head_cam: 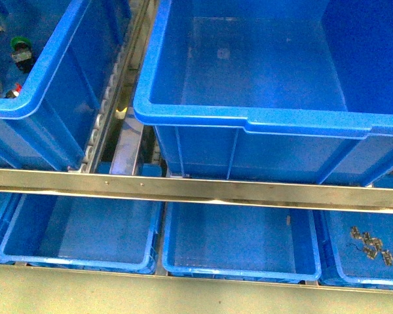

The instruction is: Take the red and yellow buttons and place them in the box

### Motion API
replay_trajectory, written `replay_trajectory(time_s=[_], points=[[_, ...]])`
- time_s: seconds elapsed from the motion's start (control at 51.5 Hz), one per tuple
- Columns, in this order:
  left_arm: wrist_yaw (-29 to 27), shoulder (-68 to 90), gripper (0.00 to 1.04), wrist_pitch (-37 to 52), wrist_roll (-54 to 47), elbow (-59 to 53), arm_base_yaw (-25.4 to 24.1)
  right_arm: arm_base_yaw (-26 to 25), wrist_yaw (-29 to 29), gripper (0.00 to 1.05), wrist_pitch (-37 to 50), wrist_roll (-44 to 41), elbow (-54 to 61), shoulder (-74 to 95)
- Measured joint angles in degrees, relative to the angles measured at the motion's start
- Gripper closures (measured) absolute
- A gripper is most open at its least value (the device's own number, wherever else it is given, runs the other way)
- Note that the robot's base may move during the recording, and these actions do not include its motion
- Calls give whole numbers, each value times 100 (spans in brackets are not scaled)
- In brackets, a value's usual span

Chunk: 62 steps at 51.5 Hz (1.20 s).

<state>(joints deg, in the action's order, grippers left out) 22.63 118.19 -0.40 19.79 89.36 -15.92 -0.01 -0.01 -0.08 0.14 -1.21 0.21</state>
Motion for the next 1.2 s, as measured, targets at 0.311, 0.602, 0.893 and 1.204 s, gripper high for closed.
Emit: replay_trajectory(time_s=[0.311, 0.602, 0.893, 1.204], points=[[533, -1746, 70, 409, 1790, -1475, -271, 0, 0, 6, 0, 0, 0, 0], [289, -2319, 70, 935, 3510, -2144, 1447, 0, 0, 6, 0, -2, 0, 0], [-245, -1473, 70, 931, 4363, -1613, 3381, 0, 0, 6, 0, -2, 0, 0], [-494, -960, 70, 970, 4896, -1093, 4572, 0, 0, 6, 0, 0, 0, 0]])
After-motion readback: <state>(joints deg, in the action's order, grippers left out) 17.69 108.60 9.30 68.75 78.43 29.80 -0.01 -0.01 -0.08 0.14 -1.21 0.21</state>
